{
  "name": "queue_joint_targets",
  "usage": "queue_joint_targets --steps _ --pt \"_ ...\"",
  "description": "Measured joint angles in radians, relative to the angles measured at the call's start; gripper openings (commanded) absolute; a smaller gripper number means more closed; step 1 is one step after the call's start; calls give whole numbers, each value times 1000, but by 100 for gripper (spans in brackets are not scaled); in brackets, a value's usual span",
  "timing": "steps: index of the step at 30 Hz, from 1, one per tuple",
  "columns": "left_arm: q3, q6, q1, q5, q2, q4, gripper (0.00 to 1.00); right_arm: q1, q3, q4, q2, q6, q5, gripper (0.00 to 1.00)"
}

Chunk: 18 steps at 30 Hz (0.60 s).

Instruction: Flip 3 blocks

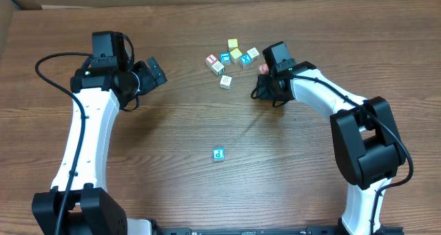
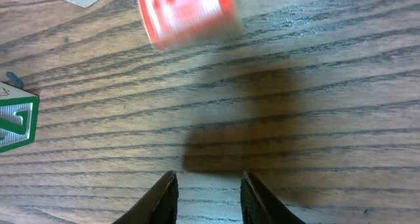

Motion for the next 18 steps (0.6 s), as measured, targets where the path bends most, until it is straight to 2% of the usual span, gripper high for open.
queue_joint_targets --steps 2,3,4,5,8,13,18 --pt "0 0 0 0 0 0 100 0 0 -1 0 0 0 33" --pt "0 0 0 0 0 0 100 0 0 -1 0 0 0 41" --pt "0 0 0 0 0 0 100 0 0 -1 0 3 0 55" --pt "0 0 0 0 0 0 100 0 0 -1 0 5 1 64" --pt "0 0 0 0 0 0 100 0 25 -16 0 1 -3 77" --pt "0 0 0 0 0 0 100 0 128 -43 0 -24 -3 79" --pt "0 0 0 0 0 0 100 0 164 39 0 -42 5 78"
